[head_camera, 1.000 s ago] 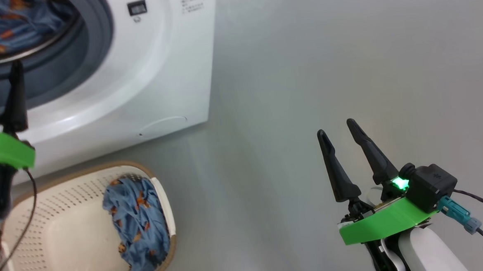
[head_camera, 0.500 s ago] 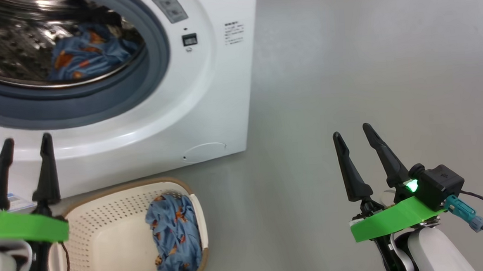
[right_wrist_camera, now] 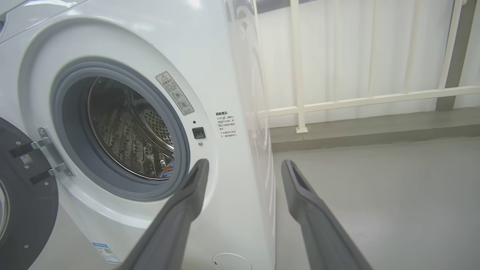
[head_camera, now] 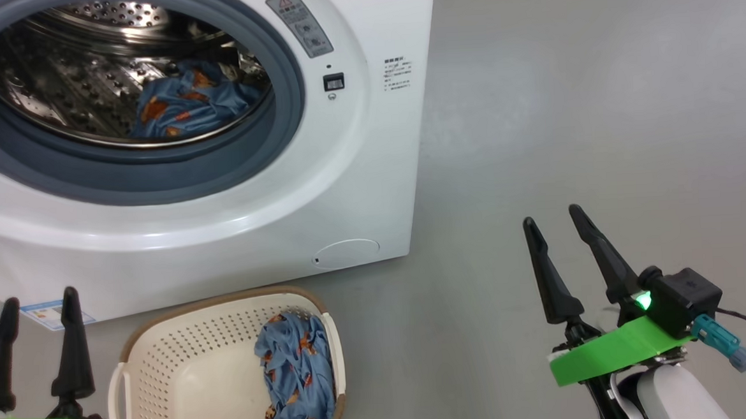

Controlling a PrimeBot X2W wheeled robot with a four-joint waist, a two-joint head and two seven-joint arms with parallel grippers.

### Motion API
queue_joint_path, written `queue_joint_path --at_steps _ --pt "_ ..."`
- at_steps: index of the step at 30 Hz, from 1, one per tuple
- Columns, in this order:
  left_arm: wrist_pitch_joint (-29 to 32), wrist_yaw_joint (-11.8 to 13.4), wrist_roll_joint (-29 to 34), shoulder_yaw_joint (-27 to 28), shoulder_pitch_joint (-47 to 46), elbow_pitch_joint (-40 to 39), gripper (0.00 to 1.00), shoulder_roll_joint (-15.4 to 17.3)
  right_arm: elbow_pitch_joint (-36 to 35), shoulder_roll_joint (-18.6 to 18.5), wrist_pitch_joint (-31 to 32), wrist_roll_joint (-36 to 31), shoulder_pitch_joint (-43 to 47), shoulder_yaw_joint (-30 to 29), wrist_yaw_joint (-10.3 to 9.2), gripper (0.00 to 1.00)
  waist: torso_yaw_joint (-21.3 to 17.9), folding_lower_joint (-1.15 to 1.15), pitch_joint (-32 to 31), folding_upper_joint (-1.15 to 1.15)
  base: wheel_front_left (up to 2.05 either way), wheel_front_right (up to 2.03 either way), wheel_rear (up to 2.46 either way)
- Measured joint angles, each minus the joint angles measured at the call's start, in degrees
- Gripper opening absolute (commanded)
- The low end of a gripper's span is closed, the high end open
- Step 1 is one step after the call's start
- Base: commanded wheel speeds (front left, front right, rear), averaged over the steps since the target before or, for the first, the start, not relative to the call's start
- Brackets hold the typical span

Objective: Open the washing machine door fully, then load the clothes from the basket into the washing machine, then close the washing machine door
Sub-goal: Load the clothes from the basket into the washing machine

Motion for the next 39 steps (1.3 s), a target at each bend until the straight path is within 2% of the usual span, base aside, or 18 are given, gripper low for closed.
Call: queue_joint_path --at_steps 6,14,39 --pt "0.01 -0.65 1.22 2.80 1.68 -0.25 1.00 -1.91 -0.12 -0.03 0.01 -1.12 1.60 -0.80 0.00 1.00 0.73 0.00 -0.93 0.00 0.00 0.00 0.00" --pt "0.00 -1.66 1.93 3.86 1.67 -0.26 1.00 -3.76 -0.33 -0.03 0.01 -1.56 1.61 -0.94 0.00 1.00 1.07 0.00 -1.02 0.00 0.00 0.00 0.00" --pt "0.00 -3.09 3.65 5.52 1.62 0.08 1.00 -4.92 -0.58 -0.03 0.01 -1.56 1.60 -0.77 0.00 1.00 0.86 0.00 0.27 0.00 0.00 0.00 0.00"
